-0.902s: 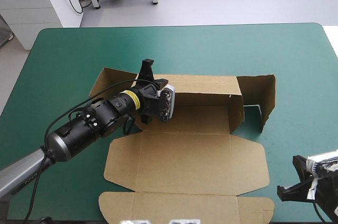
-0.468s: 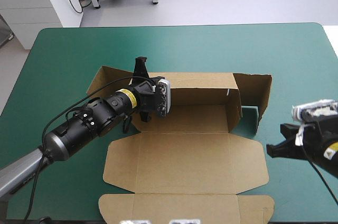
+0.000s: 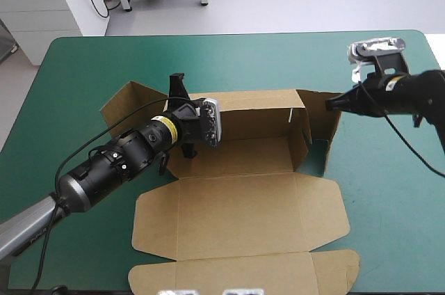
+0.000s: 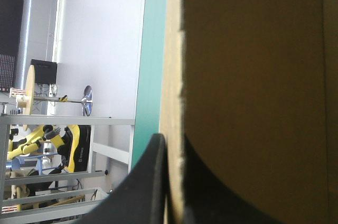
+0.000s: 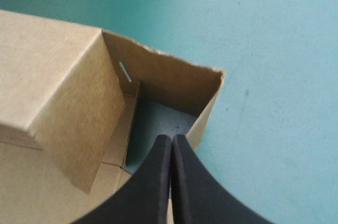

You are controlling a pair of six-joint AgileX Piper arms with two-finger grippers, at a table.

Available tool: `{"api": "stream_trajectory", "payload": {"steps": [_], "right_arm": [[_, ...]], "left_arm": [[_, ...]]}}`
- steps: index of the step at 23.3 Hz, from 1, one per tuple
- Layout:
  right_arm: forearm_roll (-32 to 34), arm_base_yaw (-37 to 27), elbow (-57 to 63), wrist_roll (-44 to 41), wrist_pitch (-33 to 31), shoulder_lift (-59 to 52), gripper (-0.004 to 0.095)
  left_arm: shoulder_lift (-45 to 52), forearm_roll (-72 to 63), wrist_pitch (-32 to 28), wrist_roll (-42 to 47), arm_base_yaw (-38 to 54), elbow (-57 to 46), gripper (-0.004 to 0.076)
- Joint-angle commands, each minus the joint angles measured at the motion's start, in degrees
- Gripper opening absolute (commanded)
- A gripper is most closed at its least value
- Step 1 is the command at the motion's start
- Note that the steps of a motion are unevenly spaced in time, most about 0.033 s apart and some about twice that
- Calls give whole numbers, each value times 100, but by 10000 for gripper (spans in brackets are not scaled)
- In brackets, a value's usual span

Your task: Fold the box

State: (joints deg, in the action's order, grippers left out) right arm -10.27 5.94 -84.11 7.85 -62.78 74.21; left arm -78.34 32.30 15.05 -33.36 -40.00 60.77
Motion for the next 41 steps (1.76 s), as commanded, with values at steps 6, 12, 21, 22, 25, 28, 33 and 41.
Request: {"api": "stream_trajectory", "payload": {"steps": [6,12,21,22,25,28,33,41], "right_arm": [[-189,-38,-2007,-103,-240,1498,-19],[-392,-38,-2824,-299,-823,2727,-19],[-543,-38,-2812,-299,-859,2798,-20],[-541,-38,-2803,-312,-868,2798,-19],[-541,-38,-2603,-312,-868,2776,-20],[-565,-38,-2360,-291,-868,2689,-19],[-543,-38,-1876,-121,-868,2422,-20],[-702,-38,-1555,-8,-868,2249,-20]], "left_arm": [[173,157,60,254,19,96,-8],[162,286,-50,254,19,96,-8],[162,286,-37,325,19,96,-8],[162,286,-37,325,19,96,-8],[162,286,-29,323,19,96,-8],[162,286,-29,335,19,96,-8],[151,286,-29,335,19,96,-8],[130,609,43,335,19,72,-8]]}}
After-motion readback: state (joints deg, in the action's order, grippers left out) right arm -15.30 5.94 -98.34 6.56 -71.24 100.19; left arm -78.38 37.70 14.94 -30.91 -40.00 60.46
